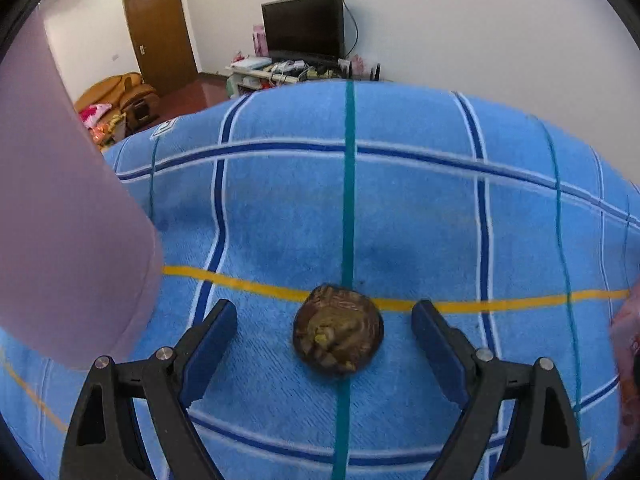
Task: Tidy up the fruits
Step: 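Grasp the small yellow-brown fruit with the right tool while the left tool grasps the striped root chunk, then lift and carry the root chunk and yellow-brown fruit over the pink tin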
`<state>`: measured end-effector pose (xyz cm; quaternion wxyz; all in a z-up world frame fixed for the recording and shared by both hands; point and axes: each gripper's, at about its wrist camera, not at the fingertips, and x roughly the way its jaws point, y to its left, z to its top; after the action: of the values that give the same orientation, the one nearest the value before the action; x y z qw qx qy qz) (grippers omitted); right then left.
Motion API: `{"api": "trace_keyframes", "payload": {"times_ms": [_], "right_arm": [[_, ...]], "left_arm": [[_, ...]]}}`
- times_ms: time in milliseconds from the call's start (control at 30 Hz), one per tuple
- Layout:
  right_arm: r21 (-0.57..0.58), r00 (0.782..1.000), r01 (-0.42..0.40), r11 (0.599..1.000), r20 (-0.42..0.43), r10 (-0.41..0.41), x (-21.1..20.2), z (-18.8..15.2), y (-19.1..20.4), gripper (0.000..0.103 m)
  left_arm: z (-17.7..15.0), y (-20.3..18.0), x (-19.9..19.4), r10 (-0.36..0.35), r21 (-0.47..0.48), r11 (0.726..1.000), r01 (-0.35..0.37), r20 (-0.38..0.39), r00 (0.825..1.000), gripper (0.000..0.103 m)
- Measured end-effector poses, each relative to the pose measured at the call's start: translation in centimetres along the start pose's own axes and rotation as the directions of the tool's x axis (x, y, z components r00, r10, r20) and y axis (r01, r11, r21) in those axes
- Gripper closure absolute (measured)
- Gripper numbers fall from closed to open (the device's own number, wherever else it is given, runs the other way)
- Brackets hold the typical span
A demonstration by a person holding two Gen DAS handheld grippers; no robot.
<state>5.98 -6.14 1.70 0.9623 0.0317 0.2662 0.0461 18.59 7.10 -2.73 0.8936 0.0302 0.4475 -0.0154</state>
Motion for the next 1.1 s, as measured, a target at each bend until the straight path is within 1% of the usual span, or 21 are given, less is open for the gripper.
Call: {"api": "trace_keyframes", "payload": {"times_ms": [33,67,100,133,167,200,267,367,433,467,533,633,800,933,1000,1100], "right_arm": [[0.002,1.0,-0.002,1.0,-0.004,0.002,0.1,0.0,0.0,0.069],[0.005,1.0,-0.005,1.0,-0.008,0.005,0.2,0.1,0.0,0.069],[0.007,1.0,-0.008,1.0,-0.012,0.008,0.4,0.2,-0.1,0.069],[0.008,1.0,-0.01,1.0,-0.017,0.011,0.5,0.2,-0.1,0.069],[0.007,1.0,-0.011,1.0,-0.021,0.011,0.6,0.1,-0.1,0.069],[0.004,1.0,-0.01,1.0,-0.022,0.01,0.6,0.1,0.0,0.069],[-0.001,1.0,-0.007,1.0,-0.015,0.007,0.5,0.1,0.0,0.069],[-0.003,1.0,-0.003,1.0,0.006,0.003,0.1,0.2,0.0,0.069],[-0.002,1.0,-0.003,1.0,0.015,0.003,0.3,0.3,0.0,0.069],[-0.002,1.0,-0.002,1.0,0.02,0.002,0.3,0.3,0.0,0.069],[-0.004,1.0,-0.001,1.0,0.027,0.001,0.1,0.3,0.0,0.069],[-0.007,0.999,0.001,1.0,0.036,0.0,-0.1,0.2,0.1,0.069],[-0.015,0.998,0.012,1.0,0.054,-0.011,-0.6,0.0,0.3,0.069],[-0.018,0.998,0.019,1.0,0.059,-0.018,-1.0,-0.3,0.3,0.069],[-0.021,0.998,0.028,0.999,0.061,-0.026,-1.1,-0.5,0.3,0.069],[-0.03,0.998,0.032,0.999,0.059,-0.03,-1.2,-0.6,0.6,0.069]], "left_arm": [[0.2,0.1,0.0,-0.004,-0.005,1.0,0.004,0.003,1.0,0.016],[0.1,0.1,0.0,0.0,-0.001,1.0,0.0,0.012,1.0,0.023],[0.2,0.1,0.0,-0.003,0.001,1.0,0.003,0.018,1.0,0.027],[0.1,-0.1,-0.2,-0.008,0.006,1.0,0.008,0.025,1.0,0.039],[0.0,-0.2,-0.4,-0.018,0.014,1.0,0.017,0.036,0.999,0.054],[-0.1,-0.4,-0.5,-0.026,0.021,0.999,0.026,0.041,0.999,0.06],[-0.3,-0.5,-0.7,-0.025,0.025,0.999,0.024,0.043,0.999,0.061],[-0.8,0.1,-1.6,-0.003,-0.014,1.0,0.003,0.062,0.998,0.061],[-1.7,0.5,-3.3,0.037,-0.039,0.999,-0.032,0.127,0.991,0.061],[-2.1,0.5,-4.2,0.058,-0.044,0.998,-0.052,0.172,0.983,0.061],[-3.0,0.0,-6.0,0.111,-0.036,0.994,-0.105,0.251,0.962,0.061],[-4.4,-0.8,-7.8,0.162,-0.036,0.987,-0.159,0.31,0.937,0.061],[-6.4,-0.9,-9.9,0.197,-0.066,0.98,-0.185,0.353,0.915,0.061],[-6.9,-1.4,-10.6,0.222,-0.073,0.975,-0.211,0.382,0.897,0.061],[-7.0,-1.5,-10.7,0.225,-0.074,0.974,-0.213,0.386,0.895,0.061],[-7.2,-1.5,-11.0,0.214,-0.071,0.977,-0.202,0.387,0.897,0.061]]}}
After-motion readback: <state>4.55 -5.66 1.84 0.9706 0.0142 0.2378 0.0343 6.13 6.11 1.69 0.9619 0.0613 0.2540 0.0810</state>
